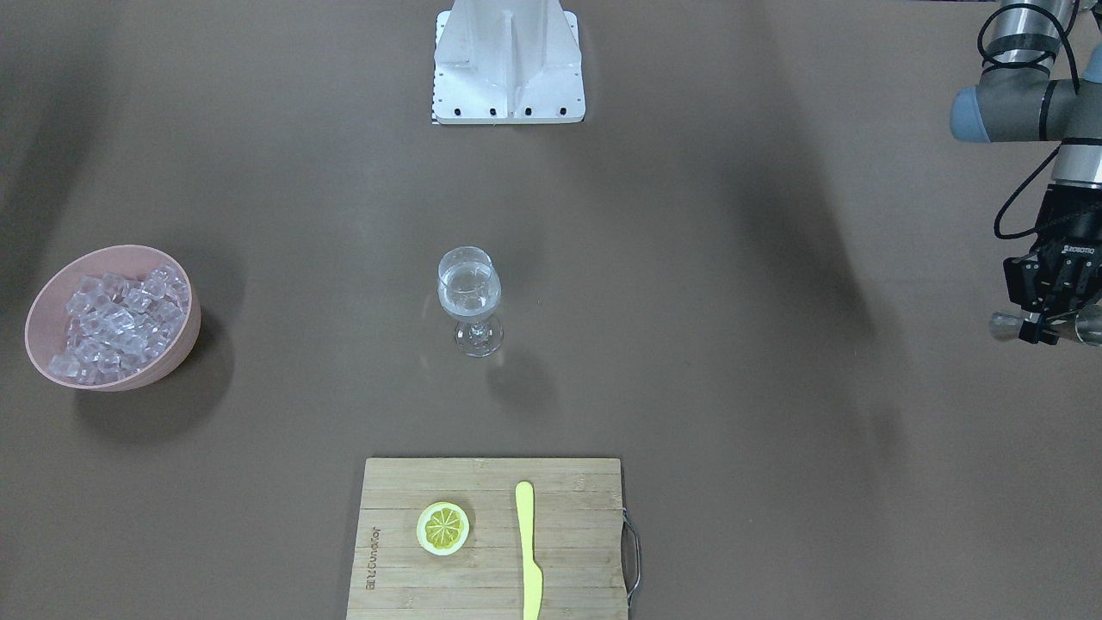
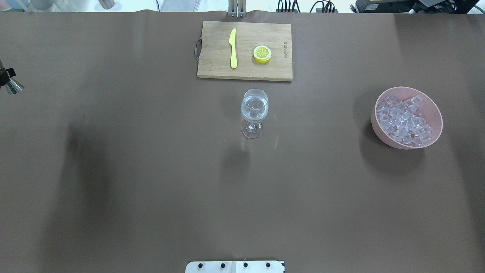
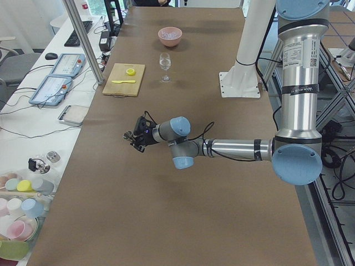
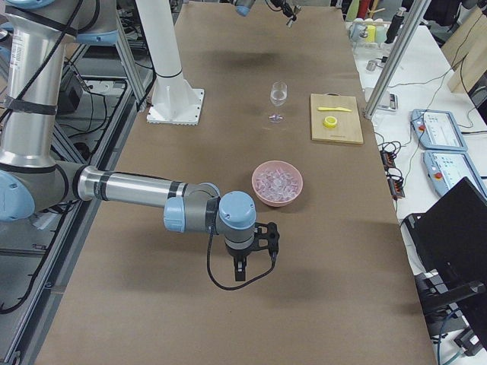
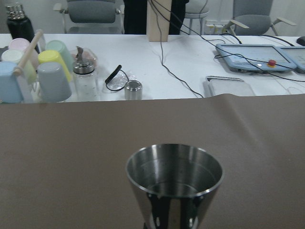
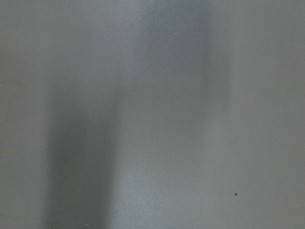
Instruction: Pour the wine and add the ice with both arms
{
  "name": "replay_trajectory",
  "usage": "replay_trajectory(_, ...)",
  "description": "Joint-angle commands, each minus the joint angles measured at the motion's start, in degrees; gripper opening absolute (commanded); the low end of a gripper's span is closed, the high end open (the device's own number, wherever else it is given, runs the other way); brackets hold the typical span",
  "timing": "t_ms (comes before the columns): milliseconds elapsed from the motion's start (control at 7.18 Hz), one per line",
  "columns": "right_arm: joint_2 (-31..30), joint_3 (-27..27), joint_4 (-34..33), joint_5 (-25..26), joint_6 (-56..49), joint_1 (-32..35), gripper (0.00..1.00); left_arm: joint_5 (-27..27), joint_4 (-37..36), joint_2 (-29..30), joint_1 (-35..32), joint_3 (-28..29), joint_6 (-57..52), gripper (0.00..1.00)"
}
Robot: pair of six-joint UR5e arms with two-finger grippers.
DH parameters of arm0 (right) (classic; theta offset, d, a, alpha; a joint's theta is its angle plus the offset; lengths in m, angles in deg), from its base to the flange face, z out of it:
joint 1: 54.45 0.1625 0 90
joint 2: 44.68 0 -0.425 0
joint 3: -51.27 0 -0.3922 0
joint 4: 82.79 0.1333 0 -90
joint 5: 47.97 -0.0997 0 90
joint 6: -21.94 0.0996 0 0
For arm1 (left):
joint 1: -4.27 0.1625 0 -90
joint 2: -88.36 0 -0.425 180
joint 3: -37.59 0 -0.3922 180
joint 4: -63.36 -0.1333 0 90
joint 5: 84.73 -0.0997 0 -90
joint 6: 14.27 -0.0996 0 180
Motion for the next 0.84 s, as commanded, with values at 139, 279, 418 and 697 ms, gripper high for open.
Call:
replay_trajectory(139, 0.09, 0.02, 0.0, 0.0, 0.12, 0.0, 1.0, -11.52, -0.95, -0.18, 4.32, 0.65, 14.31, 0.0)
replay_trajectory(279, 0.09, 0.02, 0.0, 0.0, 0.12, 0.0, 1.0, -21.42, -1.13, -0.18, 10.97, 0.56, 16.45, 0.0)
replay_trajectory(418, 0.09, 0.02, 0.0, 0.0, 0.12, 0.0, 1.0, -26.91, -1.65, -0.18, 15.48, 0.47, 17.69, 0.0)
replay_trajectory(697, 0.09, 0.02, 0.0, 0.0, 0.12, 0.0, 1.0, -36.49, -10.04, 0.34, 21.38, -0.66, 17.53, 0.0)
